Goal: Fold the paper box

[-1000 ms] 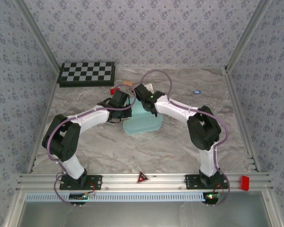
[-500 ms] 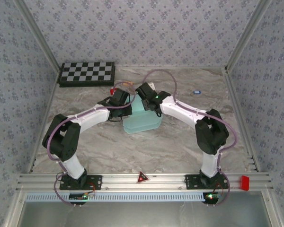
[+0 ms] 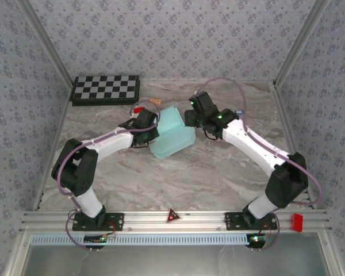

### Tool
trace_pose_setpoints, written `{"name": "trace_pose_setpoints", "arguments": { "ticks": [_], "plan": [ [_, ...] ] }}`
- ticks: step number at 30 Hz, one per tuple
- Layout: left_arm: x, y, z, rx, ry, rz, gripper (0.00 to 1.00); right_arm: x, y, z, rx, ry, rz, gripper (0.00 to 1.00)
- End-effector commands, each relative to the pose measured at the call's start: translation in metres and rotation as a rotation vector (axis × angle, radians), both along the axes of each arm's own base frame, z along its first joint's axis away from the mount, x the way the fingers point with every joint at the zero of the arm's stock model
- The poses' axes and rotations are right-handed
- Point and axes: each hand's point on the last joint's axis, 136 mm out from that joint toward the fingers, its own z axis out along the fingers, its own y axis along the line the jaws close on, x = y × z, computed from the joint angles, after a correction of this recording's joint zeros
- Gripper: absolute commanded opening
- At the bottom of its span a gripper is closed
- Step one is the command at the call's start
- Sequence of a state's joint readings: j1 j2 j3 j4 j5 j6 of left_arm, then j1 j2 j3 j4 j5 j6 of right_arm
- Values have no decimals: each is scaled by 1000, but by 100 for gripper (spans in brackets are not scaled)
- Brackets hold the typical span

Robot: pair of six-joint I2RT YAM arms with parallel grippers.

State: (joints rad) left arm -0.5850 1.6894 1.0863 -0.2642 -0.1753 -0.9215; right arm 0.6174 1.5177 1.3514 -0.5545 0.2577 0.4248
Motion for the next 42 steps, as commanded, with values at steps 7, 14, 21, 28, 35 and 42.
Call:
{"name": "trace_pose_setpoints", "arguments": {
  "ticks": [7, 14, 21, 28, 35, 42],
  "plan": [
    [-3, 24, 40, -94, -24, 328, 0, -46, -2, 4, 277, 58, -15, 64],
    [-11, 26, 46, -150, 23, 424, 0, -65, 26, 4, 464, 54, 38, 61],
    [-15, 25, 48, -164, 37, 453, 0, -69, 46, 1, 528, 47, 84, 60],
    [-19, 25, 44, -167, 49, 464, 0, -66, 57, -4, 575, 65, 91, 58],
    [-21, 28, 46, -182, 49, 484, 0, -59, 69, -12, 611, 94, 85, 54],
    [-22, 26, 44, -187, 53, 483, 0, -55, 77, -19, 620, 111, 97, 48]
  ]
}}
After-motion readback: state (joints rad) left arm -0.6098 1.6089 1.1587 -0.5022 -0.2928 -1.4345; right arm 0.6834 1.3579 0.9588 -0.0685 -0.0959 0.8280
